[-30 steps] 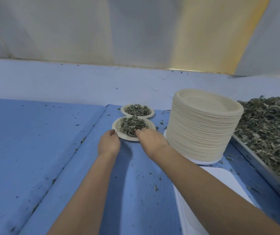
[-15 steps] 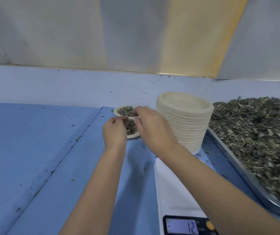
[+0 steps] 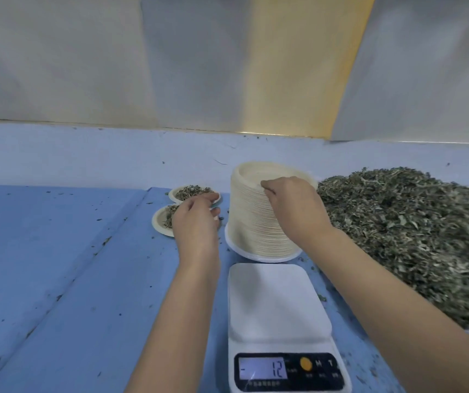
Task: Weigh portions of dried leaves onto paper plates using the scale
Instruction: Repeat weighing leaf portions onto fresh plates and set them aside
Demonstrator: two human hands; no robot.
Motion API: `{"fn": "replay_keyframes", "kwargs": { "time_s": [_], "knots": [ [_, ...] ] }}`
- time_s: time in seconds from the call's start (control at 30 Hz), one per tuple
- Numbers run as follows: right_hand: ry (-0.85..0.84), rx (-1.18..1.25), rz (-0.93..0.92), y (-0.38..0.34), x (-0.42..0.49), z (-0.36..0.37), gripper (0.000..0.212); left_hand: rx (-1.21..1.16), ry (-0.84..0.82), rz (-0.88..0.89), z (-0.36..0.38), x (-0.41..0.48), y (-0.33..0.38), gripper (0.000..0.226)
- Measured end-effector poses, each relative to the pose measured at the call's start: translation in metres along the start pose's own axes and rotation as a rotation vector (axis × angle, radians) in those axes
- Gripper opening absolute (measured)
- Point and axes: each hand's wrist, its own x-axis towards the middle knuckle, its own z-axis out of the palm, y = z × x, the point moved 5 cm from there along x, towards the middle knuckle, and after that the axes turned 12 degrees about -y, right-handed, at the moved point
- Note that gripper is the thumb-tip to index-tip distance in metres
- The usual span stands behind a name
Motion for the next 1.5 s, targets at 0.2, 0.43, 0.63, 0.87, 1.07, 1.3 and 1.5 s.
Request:
{"fn": "replay_keyframes", "kwargs": {
  "time_s": [0.2, 0.43, 0.63, 0.87, 1.07, 1.3, 1.5],
  "knots": [
    [-0.035, 0.079, -0.013, 0.003, 0.006, -0.002, 0.029, 0.012, -0.036, -0.019, 0.004, -0.004, -0.004, 0.025],
    [-0.041, 0.144, -0.065, 0.006, 0.007, -0.006, 0.029, 0.026, -0.056, -0.037, 0.011, -0.009, -0.007, 0.027],
    [-0.056, 0.113, -0.104, 0.005, 0.008, -0.008, 0.029, 0.063, -0.106, -0.049, 0.018, -0.014, -0.011, 0.028],
    [0.002, 0.107, -0.104, 0.002, 0.006, -0.005, 0.032, 0.074, -0.125, -0.05, 0.022, -0.016, -0.013, 0.027],
    [0.015, 0.219, -0.107, 0.008, 0.007, -0.011, 0.028, 0.071, -0.13, -0.063, 0.023, -0.016, -0.014, 0.027],
    [0.154, 0.114, -0.13, 0.008, 0.007, -0.011, 0.033, 0.054, -0.121, -0.073, 0.021, -0.016, -0.014, 0.025],
    [0.344, 0.153, -0.331, -0.021, -0.027, -0.015, 0.027, -0.007, -0.145, -0.042, 0.02, -0.014, -0.011, 0.017]
  ]
}}
